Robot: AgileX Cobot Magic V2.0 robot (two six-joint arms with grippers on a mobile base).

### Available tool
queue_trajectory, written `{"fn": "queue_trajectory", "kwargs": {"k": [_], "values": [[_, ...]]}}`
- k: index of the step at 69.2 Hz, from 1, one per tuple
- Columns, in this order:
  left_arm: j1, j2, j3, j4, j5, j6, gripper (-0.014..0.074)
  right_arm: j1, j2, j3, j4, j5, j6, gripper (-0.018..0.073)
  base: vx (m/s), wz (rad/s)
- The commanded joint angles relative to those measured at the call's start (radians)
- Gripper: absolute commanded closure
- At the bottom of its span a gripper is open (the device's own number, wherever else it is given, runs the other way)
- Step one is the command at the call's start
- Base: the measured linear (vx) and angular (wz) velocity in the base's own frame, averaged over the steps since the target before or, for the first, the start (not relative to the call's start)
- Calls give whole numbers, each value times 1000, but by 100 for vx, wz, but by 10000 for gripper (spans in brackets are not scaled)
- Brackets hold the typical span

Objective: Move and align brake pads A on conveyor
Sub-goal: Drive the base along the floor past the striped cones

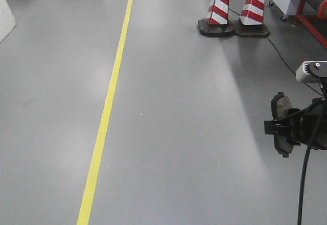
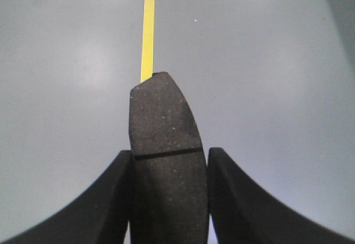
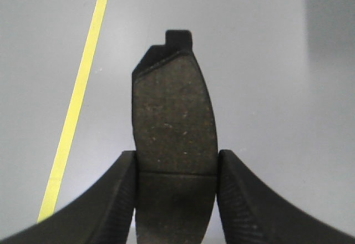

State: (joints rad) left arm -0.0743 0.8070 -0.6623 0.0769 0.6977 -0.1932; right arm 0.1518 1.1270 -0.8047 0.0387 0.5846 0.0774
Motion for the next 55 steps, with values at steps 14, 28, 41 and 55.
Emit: {"fn": "queue_trajectory", "kwargs": {"k": [14, 28, 41, 55], "values": [[-7, -6, -27, 3, -76, -2, 433, -2, -24, -30, -3, -74, -12, 492, 53, -1], [-7, -6, -27, 3, -76, -2, 433, -2, -24, -30, -3, -73, -12, 492, 55, 2], [-7, -6, -27, 3, -77, -2, 433, -2, -24, -30, -3, -74, -12, 492, 56, 3], [-7, -6, -27, 3, -75, -2, 433, -2, -24, -30, -3, -74, -12, 492, 58, 4]]}}
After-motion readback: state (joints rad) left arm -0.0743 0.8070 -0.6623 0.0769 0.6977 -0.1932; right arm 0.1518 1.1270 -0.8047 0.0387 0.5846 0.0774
